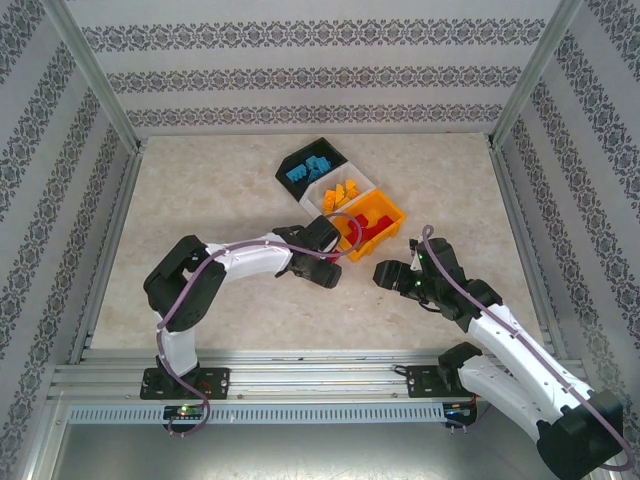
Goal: Sort the legos into containers by color
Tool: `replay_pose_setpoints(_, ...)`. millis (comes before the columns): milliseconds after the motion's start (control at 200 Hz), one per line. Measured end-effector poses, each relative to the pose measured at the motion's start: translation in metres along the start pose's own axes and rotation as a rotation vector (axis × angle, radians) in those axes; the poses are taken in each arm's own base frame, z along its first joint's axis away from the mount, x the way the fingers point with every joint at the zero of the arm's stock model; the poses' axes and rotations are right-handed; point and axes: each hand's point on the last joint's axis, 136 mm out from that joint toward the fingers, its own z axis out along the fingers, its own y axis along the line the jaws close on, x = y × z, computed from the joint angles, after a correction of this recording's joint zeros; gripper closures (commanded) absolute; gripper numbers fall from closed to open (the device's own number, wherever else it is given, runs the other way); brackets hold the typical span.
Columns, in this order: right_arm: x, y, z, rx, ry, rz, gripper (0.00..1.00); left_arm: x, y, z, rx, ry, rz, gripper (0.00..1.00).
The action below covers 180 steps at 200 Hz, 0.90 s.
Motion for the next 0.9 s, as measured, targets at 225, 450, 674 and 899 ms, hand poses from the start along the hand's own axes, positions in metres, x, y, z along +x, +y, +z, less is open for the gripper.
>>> replay_pose_setpoints(225,0.001,0.000,0.001,0.001,0.006,0.001,0.29,0.000,0.001,0.007,-0.010,0.012,0.000,0.48)
replay_pose_setpoints(450,0.000,0.000,0.001,-0.001,0.004,0.004,0.29,0.001,0.001,0.009,-0.013,0.014,0.001,0.61)
replay_pose_setpoints(674,0.000,0.000,0.000,-0.002,0.002,0.005,0.29,0.005,0.002,0.005,-0.011,0.014,0.003,0.63)
replay_pose_setpoints(899,0.000,0.001,0.001,-0.004,0.001,0.021,0.29,0.020,0.012,-0.029,0.026,-0.022,-0.054,0.64)
